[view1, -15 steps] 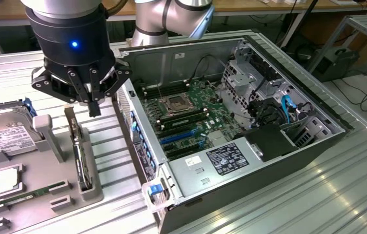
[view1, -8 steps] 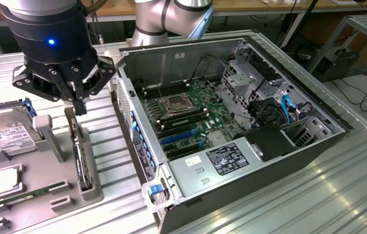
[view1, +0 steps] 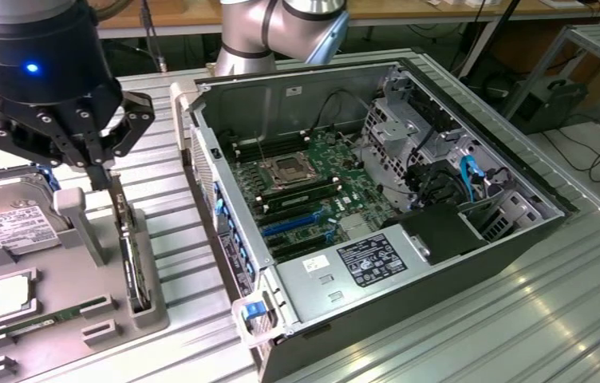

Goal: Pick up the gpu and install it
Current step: 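Reach for the gpu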

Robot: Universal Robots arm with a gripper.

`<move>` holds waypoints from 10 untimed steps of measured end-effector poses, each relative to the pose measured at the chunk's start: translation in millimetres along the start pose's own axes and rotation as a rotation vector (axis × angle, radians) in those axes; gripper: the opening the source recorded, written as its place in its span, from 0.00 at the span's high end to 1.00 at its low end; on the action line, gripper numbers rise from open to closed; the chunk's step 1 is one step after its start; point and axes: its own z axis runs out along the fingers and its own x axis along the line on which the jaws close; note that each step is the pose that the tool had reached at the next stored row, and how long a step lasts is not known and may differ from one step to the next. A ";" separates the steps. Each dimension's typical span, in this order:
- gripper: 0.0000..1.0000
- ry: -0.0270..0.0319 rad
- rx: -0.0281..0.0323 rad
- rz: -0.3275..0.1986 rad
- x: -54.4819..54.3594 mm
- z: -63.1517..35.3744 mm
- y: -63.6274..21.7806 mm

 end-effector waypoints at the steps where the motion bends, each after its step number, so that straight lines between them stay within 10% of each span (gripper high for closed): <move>1: 0.89 -0.0001 -0.0001 0.000 3.8 0.0 0.1; 10: 0.89 -0.0001 -0.0002 0.000 11.4 -0.1 0.0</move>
